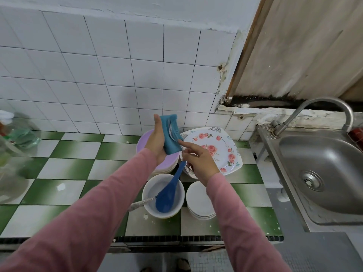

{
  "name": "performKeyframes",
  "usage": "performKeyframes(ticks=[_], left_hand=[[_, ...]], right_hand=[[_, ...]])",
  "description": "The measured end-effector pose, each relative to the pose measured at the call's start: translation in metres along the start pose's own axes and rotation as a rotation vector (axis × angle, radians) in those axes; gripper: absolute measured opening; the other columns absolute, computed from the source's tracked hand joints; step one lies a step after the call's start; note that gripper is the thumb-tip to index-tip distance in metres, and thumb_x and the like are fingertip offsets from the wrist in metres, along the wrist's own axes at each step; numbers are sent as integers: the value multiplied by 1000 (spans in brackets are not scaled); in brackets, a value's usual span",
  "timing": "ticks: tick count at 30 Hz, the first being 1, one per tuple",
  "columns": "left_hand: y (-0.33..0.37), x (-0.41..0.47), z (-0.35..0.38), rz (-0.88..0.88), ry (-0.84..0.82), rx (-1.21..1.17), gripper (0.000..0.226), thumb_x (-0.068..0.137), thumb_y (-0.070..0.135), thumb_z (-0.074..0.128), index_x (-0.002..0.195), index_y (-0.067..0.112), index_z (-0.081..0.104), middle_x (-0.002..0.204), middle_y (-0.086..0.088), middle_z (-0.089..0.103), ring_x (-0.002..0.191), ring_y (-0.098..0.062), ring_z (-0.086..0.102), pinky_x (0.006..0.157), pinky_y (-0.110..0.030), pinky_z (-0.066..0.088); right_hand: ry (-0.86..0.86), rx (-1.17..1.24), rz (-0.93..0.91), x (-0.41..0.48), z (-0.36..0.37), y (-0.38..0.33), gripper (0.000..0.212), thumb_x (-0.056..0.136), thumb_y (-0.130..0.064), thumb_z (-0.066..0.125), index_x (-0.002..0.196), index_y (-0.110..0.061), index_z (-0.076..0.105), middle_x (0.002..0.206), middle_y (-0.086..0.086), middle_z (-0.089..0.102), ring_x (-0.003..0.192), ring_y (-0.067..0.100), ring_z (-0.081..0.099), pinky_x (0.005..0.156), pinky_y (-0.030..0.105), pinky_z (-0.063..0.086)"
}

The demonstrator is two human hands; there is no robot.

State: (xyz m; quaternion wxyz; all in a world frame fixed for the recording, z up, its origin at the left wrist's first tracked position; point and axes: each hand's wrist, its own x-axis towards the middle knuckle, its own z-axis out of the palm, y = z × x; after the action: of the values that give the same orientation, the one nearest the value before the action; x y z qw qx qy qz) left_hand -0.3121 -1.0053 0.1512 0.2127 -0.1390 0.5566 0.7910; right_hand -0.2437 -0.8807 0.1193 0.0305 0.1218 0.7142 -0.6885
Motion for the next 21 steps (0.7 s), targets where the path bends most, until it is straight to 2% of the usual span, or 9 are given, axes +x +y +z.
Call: performKeyframes(ticks=[3, 6, 9, 12, 16, 19, 21], left_hand=[[-1, -1, 2, -20, -9, -24, 69, 87, 76, 29, 107, 19, 63, 103, -10, 72, 95, -28, 70, 90, -46, 55], [-5, -2, 4, -70, -52, 18, 79, 84, 81, 29, 115, 16, 62, 115, -14, 69, 104, -30, 68, 94, -46, 53], [-7, -5, 7, -127, -56, -6, 89, 80, 84, 32, 123, 10, 55, 118, -16, 66, 107, -30, 65, 92, -43, 54], [-9, -2, 7, -147, -35, -34, 102, 73, 88, 35, 133, 8, 51, 122, -15, 65, 110, -30, 65, 98, -47, 51], [-12, -3, 8, -125, -51, -10, 93, 79, 85, 30, 128, 9, 55, 117, -14, 68, 104, -28, 68, 90, -42, 56], [-16, -4, 10, -126, -52, 7, 83, 84, 81, 29, 117, 10, 57, 113, -13, 68, 100, -26, 68, 80, -37, 57], [-17, -6, 10, -145, -42, 14, 85, 83, 81, 30, 121, 9, 57, 115, -14, 67, 101, -28, 68, 81, -39, 58]], right_hand=[[38, 105, 44, 2, -2, 3, 26, 90, 3, 66, 105, -17, 70, 79, 3, 67, 80, 19, 65, 74, 27, 52], [68, 284, 78, 5, 0, -1, 21, 88, 7, 66, 100, -9, 72, 81, 10, 69, 75, 22, 66, 69, 27, 56], [110, 425, 96, 7, 5, -10, 20, 89, 10, 63, 106, 3, 71, 80, 8, 71, 65, 15, 67, 64, 21, 57], [159, 383, 95, 7, 9, -16, 17, 89, 6, 66, 105, 2, 72, 82, 7, 73, 70, 15, 69, 64, 22, 58], [201, 230, 100, 11, 10, -20, 4, 86, -2, 74, 89, -3, 72, 79, 8, 71, 69, 21, 66, 57, 25, 57], [250, 69, 79, 18, 9, -18, 14, 80, -15, 83, 80, -10, 69, 85, 10, 72, 82, 26, 69, 76, 35, 60], [284, -39, 79, 22, 9, -18, 27, 75, -25, 87, 77, -17, 61, 84, 7, 69, 84, 28, 67, 85, 45, 57]])
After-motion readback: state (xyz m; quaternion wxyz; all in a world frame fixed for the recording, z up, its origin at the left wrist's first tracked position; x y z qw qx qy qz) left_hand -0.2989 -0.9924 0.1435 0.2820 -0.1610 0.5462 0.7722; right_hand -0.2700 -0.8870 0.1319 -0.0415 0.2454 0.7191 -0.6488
